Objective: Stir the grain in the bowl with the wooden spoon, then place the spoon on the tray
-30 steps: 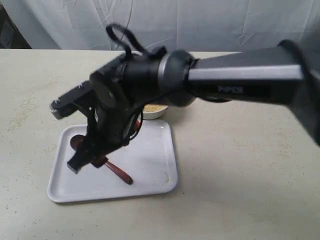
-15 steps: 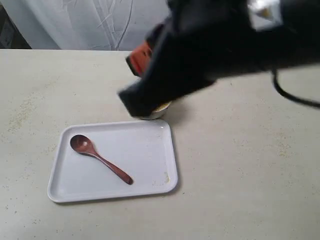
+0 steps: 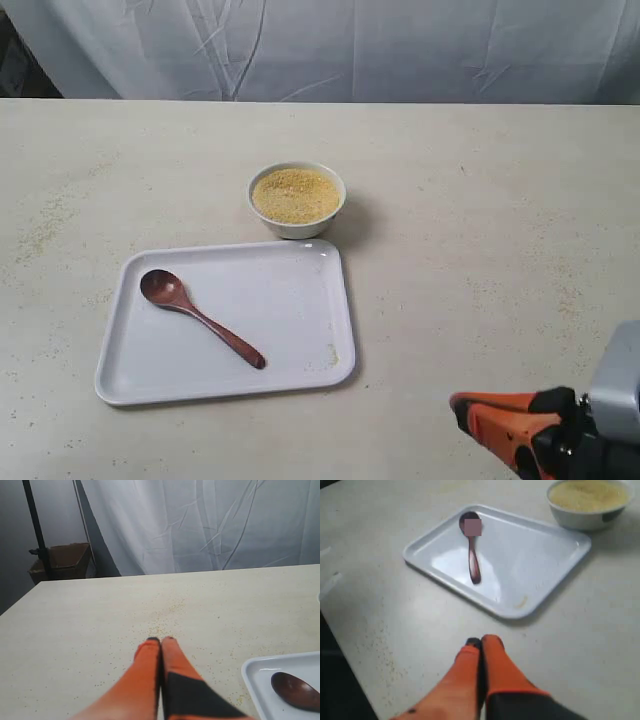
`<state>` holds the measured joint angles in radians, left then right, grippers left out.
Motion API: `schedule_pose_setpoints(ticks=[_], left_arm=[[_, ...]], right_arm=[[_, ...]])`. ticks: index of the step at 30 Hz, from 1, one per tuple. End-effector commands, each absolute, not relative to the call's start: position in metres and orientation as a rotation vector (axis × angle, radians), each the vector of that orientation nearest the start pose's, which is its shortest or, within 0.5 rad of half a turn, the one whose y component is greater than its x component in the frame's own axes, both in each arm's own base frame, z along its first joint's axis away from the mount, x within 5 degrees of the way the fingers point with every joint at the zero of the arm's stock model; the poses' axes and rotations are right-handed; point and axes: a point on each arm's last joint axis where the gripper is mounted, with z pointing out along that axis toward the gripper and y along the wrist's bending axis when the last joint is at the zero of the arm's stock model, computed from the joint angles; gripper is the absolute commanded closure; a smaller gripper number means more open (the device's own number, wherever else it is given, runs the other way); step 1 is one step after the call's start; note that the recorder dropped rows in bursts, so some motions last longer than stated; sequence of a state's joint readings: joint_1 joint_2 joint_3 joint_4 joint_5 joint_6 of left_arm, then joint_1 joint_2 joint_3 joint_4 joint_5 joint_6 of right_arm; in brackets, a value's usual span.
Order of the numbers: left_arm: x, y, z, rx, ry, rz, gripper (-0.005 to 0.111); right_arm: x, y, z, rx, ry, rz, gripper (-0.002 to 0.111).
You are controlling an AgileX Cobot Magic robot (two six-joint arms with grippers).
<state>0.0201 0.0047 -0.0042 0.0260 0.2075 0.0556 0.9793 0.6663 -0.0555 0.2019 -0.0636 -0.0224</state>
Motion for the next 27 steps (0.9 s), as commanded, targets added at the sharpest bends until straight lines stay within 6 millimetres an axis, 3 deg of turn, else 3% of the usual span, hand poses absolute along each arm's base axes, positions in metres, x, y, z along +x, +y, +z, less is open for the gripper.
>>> schedule_pose_setpoints(ticks=[1,8,13,20,27], left_arm=[[0.056,0.001,0.195,0.053,1.686,0.078,0.106],[0.056,0.001,0.195,0.054,1.686,0.080,0.106],[0.056,0.001,0.195,0.054,1.686,0.080,0.106],[0.056,0.001,0.195,0.054,1.686,0.080,0.106],[0.056,0.001,0.195,0.054,1.686,0.080,0.106]], right_arm=[[0.055,0.080,0.172,-0.764,1.944,0.741,0.107],[0.047,0.061,0.198,-0.612,1.687,0.828,0.107],[0.051,0.037,0.205,-0.328,1.602,0.650,0.107],[0.055,0.012,0.200,0.018,1.638,0.317,0.107],[0.056,0.007,0.196,0.039,1.679,0.199,0.107]])
